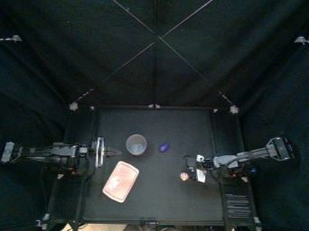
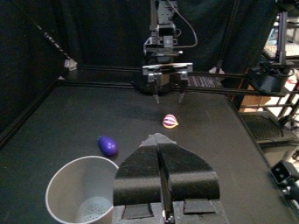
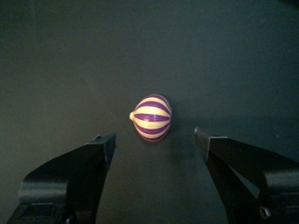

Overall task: Pick the onion then place it in the grey bowl
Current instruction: Pick the onion

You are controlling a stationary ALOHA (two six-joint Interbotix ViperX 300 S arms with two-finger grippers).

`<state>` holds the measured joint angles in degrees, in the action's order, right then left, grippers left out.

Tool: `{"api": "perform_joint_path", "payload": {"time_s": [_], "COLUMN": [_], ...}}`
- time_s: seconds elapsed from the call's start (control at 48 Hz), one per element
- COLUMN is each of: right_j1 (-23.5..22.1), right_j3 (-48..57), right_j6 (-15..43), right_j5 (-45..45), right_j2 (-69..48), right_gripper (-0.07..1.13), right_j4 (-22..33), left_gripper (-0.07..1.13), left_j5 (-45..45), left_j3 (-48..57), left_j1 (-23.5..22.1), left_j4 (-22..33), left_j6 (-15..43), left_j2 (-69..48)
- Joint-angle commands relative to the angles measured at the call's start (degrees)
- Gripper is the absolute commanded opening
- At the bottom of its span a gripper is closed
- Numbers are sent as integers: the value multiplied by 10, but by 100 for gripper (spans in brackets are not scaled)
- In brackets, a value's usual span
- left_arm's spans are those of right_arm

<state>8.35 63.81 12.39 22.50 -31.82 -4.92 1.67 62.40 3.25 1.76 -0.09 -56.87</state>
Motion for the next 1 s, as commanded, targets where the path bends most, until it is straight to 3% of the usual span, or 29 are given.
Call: {"api": "perform_joint_path", "payload": {"time_s": [0.021, 0.729, 1.0], "right_j1": [5, 31, 34], "right_j3": [-22, -59, -57], "right_j6": [1, 2, 2], "right_j5": [0, -62, -62], "right_j2": [27, 208, 210], "right_gripper": [103, 99, 77], "right_j4": [2, 22, 5], "left_gripper": [2, 2, 2], "left_j5": [-5, -25, -25], "left_j3": [-12, -7, -5], "left_j1": [3, 5, 5], "left_j4": [1, 1, -1], "left_j6": [1, 4, 4], "left_j2": [1, 1, 1]}}
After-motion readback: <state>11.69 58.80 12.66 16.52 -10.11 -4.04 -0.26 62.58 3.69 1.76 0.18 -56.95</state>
